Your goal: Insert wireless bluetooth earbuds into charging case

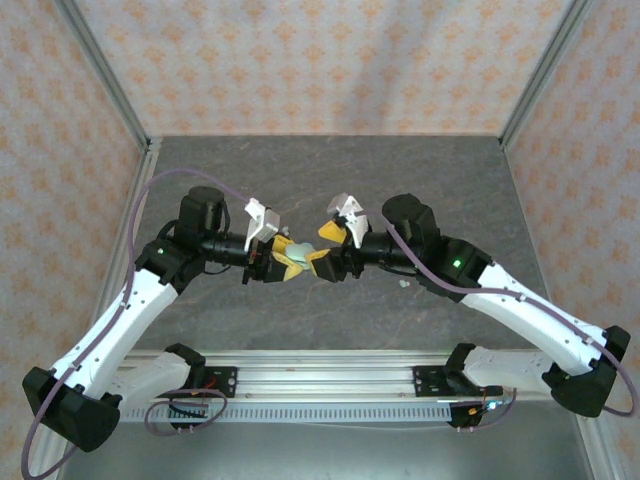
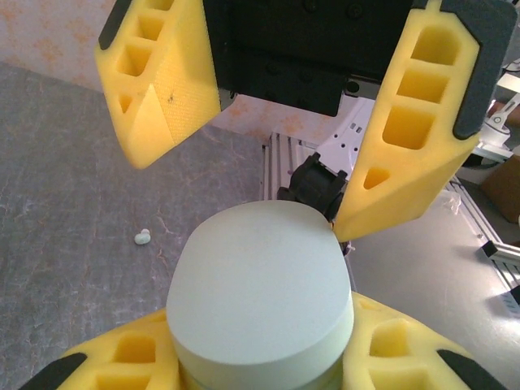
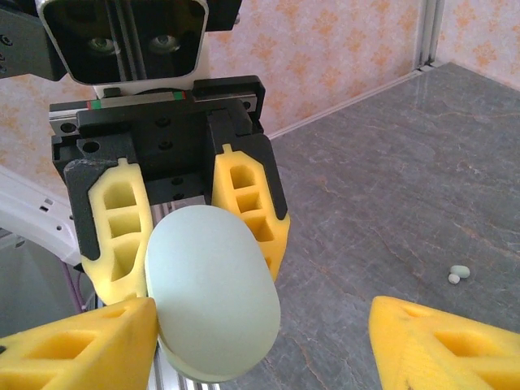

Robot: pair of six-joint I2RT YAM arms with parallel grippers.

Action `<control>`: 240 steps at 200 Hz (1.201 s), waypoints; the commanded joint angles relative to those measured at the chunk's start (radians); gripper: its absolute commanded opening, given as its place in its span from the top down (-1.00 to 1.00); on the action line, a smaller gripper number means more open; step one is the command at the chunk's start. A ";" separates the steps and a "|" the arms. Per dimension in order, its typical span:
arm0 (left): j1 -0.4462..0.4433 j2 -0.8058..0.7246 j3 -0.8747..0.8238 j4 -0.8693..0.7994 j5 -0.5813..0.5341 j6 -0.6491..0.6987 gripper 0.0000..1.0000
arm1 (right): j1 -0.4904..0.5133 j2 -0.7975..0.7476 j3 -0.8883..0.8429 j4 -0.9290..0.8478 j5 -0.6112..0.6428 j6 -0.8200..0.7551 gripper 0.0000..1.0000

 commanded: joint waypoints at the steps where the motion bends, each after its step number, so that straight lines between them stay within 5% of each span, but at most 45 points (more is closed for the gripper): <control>1: -0.002 -0.007 0.031 -0.002 0.033 0.014 0.87 | -0.005 0.012 0.037 -0.001 -0.003 -0.023 -0.37; 52: -0.002 -0.002 0.035 -0.003 0.034 0.015 0.87 | -0.005 0.007 0.028 0.011 -0.103 -0.022 -0.58; 117: -0.002 -0.001 0.040 -0.005 0.035 0.015 0.87 | -0.005 0.068 0.058 -0.053 -0.089 -0.050 -0.58; 240: -0.002 -0.007 0.040 -0.014 0.046 0.022 0.87 | -0.033 0.077 0.073 -0.078 0.018 -0.069 0.12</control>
